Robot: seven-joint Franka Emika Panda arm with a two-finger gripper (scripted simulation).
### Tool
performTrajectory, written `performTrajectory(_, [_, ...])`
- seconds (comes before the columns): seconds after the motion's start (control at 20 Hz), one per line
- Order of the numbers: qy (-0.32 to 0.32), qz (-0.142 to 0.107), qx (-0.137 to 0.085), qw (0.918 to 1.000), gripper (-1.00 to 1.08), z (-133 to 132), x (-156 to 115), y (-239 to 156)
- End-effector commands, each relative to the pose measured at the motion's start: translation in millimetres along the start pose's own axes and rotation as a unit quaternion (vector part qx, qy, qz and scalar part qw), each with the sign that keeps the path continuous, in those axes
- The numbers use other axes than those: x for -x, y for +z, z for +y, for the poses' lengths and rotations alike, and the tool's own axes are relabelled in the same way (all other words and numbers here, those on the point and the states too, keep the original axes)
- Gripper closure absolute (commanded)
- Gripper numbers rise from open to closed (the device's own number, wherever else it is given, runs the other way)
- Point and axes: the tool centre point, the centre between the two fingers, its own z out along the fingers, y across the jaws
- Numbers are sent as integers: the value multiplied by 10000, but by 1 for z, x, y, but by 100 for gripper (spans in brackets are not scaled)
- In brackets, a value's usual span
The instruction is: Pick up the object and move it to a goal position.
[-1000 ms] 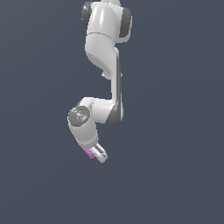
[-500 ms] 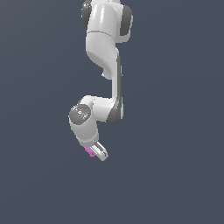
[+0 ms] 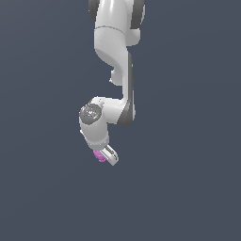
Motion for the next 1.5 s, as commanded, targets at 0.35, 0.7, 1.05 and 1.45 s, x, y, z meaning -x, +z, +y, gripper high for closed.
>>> performTrajectory(0.35, [-1,2,-2,10000,108,23,47,-9])
performTrajectory(0.7, [-3,-1,-2,10000,108,43,88,-16])
performTrajectory(1.05, [-3,-1,-2,10000,108,64,130,-24])
performTrajectory(1.45, [-3,-1,-2,10000,108,81,166,-31])
